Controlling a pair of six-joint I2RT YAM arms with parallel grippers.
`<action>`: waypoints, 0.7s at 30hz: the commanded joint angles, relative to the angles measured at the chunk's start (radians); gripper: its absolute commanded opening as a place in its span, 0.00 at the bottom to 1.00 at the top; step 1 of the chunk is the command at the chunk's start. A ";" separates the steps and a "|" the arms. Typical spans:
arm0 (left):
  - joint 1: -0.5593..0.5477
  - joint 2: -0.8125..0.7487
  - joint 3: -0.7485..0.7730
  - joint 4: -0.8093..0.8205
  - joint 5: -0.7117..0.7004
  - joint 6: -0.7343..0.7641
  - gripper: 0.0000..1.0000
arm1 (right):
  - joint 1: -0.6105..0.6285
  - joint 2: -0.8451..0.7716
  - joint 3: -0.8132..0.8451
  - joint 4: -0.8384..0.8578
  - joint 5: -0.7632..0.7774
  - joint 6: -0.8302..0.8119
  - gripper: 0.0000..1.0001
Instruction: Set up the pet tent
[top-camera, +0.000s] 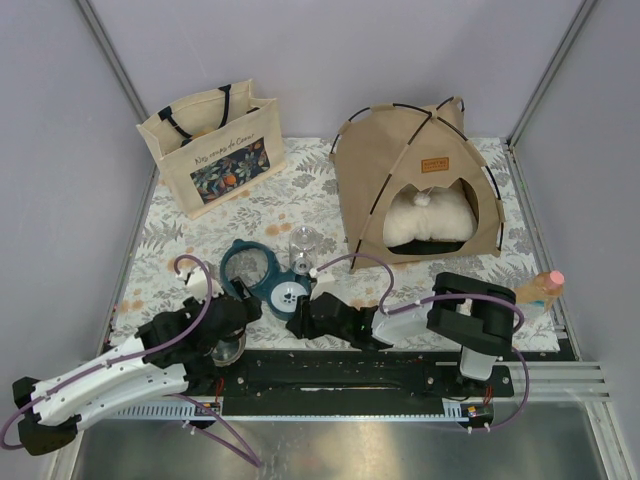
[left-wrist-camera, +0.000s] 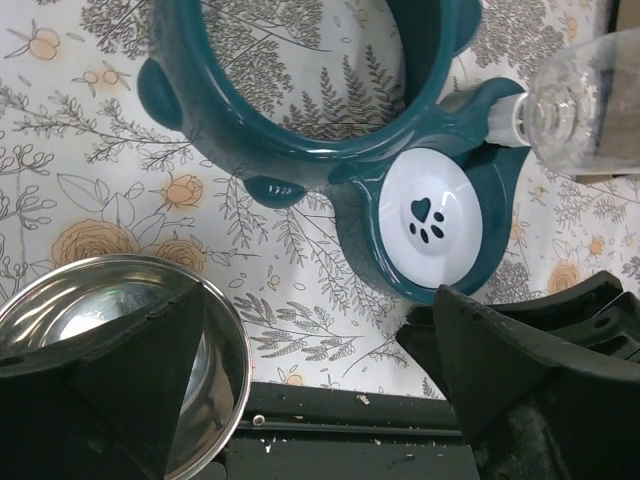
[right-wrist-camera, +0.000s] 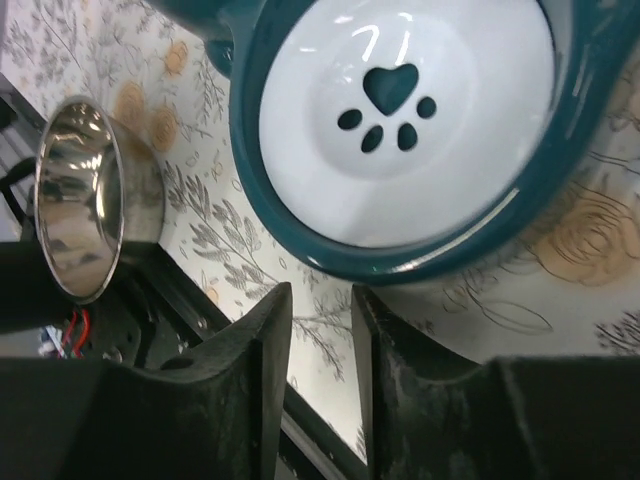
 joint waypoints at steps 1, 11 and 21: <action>0.003 0.024 -0.013 -0.021 -0.048 -0.135 0.99 | 0.032 0.089 0.004 0.152 0.104 0.069 0.37; 0.014 0.144 -0.013 -0.042 -0.028 -0.202 0.94 | -0.029 0.051 0.012 0.018 0.257 0.069 0.33; 0.089 0.215 -0.041 0.064 0.036 -0.100 0.92 | -0.181 0.017 0.018 -0.011 0.167 0.023 0.37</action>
